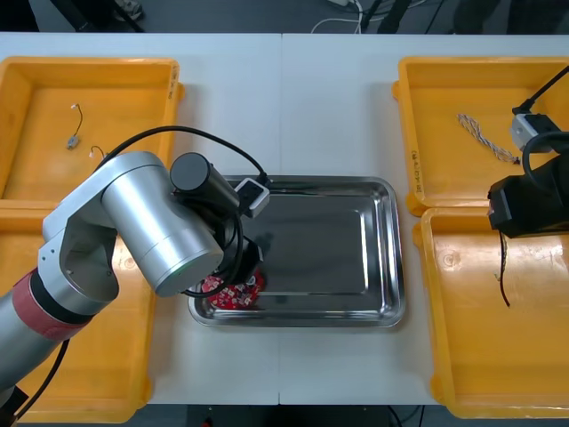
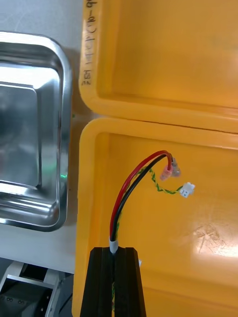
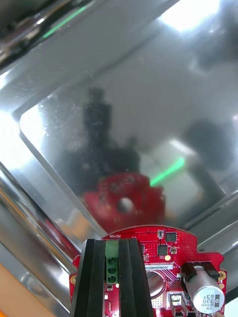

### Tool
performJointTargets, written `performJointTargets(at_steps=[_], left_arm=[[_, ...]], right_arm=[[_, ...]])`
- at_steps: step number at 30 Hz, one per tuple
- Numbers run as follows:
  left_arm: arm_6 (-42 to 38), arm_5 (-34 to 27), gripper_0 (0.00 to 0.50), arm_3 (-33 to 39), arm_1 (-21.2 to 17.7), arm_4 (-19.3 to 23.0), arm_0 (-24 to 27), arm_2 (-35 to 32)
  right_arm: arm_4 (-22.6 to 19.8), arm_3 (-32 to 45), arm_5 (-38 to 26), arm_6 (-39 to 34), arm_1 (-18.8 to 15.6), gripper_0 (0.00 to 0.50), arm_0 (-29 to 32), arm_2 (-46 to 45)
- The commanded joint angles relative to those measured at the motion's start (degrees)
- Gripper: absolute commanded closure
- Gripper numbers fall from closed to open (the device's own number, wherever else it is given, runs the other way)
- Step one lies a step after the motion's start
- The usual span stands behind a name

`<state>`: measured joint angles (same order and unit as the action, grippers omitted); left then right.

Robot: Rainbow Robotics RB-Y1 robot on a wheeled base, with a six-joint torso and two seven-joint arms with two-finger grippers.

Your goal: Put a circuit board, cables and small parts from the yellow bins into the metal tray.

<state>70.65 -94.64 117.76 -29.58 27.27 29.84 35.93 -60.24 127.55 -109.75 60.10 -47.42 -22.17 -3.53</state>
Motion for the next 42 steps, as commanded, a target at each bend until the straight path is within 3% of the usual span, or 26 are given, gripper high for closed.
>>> performJointTargets(at_steps=[1, 17, 42], left_arm=[[-7.11, 1.12, 0.5, 0.1, 1.28, -0.64, 2.24, 0.99], [-7.2, 6.83, 0.5, -3.59, 0.84, -1.87, 2.24, 3.01], [-7.46, 8.94, 0.5, -5.7, 0.4, -2.13, 2.16, 4.76]], right_arm=[[-0.06, 1.83, -0.25, 3.88, -2.41, 0.5, -4.02, 3.88], [2.23, 2.79, -0.25, 6.61, -2.41, 0.5, -7.19, 9.68], [2.14, 2.79, -0.25, 10.47, -2.41, 0.5, -8.59, 11.27]])
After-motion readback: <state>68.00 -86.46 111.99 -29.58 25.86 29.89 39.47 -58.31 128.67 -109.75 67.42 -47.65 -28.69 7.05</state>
